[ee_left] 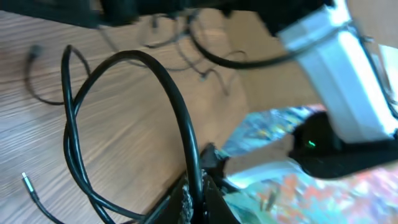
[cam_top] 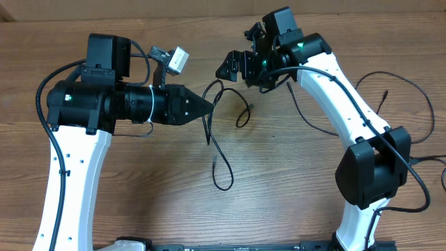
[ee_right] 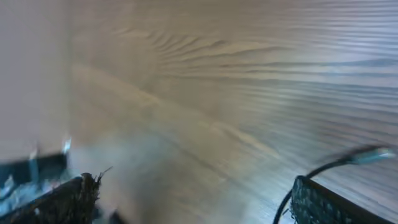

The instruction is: Untangle cables

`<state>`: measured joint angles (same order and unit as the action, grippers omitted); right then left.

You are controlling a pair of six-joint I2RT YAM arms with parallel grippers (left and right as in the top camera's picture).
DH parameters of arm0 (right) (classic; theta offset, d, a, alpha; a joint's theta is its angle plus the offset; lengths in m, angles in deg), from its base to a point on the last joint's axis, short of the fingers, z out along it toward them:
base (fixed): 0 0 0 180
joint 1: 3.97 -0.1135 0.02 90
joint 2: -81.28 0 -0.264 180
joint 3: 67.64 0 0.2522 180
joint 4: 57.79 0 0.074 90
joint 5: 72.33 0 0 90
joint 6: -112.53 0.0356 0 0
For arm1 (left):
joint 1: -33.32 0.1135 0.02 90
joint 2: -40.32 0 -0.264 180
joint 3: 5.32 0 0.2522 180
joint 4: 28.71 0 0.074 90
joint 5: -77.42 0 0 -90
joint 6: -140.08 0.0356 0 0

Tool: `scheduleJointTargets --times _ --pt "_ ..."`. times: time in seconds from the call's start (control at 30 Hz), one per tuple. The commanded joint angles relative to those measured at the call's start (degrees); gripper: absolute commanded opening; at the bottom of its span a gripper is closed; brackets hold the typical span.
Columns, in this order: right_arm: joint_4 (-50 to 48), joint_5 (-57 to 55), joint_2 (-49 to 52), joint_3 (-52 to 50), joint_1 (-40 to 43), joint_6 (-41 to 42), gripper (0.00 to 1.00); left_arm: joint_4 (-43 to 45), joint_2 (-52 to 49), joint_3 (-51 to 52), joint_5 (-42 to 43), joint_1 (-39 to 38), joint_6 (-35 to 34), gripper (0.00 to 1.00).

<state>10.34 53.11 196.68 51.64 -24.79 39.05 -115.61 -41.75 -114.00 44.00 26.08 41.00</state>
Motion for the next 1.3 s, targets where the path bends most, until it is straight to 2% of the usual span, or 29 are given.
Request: scheduleJointTargets --times 0.0,0.13,0.33,0.63,0.77,0.93,1.0,1.1,1.27 --pt "-0.31 9.94 -0.85 0.68 0.52 -6.36 0.99 0.66 0.22 -0.83 -7.45 2.93 -8.66 0.04" --pt "-2.86 13.55 -0.85 0.70 1.40 -6.34 1.00 2.01 0.22 -0.83 -5.51 8.15 -11.30 0.04" --pt "-10.86 28.55 -0.85 0.68 -1.66 -6.36 1.00 9.01 0.04 -0.83 -6.19 8.70 -14.45 0.04" --pt "-19.87 28.48 -0.85 0.68 -5.86 -3.89 1.00 12.15 0.04 -0.83 -8.13 7.45 -19.93 0.04" --pt "-21.33 20.48 -0.85 0.68 -6.16 0.00 1.00 12.83 0.04 -0.83 -7.26 3.74 -22.05 0.04" --pt "-24.13 18.12 -0.85 0.68 -6.12 0.72 1.00 17.33 0.04 -0.83 -3.08 -0.44 -23.30 0.04" --pt "-23.47 13.51 -0.85 0.68 -6.05 1.33 1.00 17.31 0.04 -0.83 -2.38 -1.29 -23.32 0.04" --pt "-21.20 8.04 -0.85 0.68 -4.98 1.33 1.00 17.44 0.11 -0.83 5.03 -0.92 -23.30 0.04" --pt "-17.18 6.99 -0.85 0.68 -0.79 1.31 1.00 19.34 0.26 -0.83 14.58 1.77 -23.32 0.04"
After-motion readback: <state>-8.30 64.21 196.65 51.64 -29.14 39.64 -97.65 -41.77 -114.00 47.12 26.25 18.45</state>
